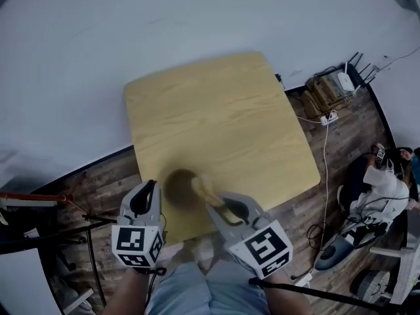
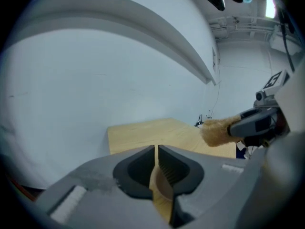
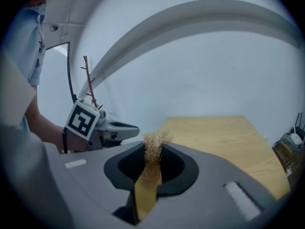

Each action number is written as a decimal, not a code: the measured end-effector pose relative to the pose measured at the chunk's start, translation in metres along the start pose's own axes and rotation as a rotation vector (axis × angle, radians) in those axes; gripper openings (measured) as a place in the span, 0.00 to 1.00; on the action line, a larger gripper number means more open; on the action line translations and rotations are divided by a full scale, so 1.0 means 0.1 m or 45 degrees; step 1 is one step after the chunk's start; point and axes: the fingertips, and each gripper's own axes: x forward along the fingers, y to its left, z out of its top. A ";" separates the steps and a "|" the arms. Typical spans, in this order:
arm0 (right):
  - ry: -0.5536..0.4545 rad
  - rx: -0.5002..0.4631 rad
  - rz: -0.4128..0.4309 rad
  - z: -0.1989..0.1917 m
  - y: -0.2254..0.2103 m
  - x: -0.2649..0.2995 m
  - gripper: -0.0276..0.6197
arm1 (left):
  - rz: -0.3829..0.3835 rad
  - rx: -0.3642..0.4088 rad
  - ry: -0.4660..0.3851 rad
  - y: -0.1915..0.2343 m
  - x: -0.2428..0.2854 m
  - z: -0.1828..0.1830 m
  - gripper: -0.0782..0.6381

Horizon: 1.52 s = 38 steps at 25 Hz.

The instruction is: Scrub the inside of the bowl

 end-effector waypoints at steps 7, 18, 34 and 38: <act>-0.292 -0.152 -0.130 0.89 0.07 -0.22 0.14 | 0.055 0.044 -0.326 -0.05 -0.70 1.02 0.14; -0.470 -0.279 -0.155 1.52 0.32 -0.33 0.13 | 0.196 0.079 -0.587 0.03 -1.25 1.61 0.14; -0.482 -0.304 -0.170 1.48 0.38 -0.31 0.13 | 0.112 0.100 -0.588 -0.09 -1.11 1.62 0.14; -0.478 -0.305 -0.180 1.48 0.34 -0.31 0.13 | 0.110 0.104 -0.582 -0.10 -1.09 1.61 0.14</act>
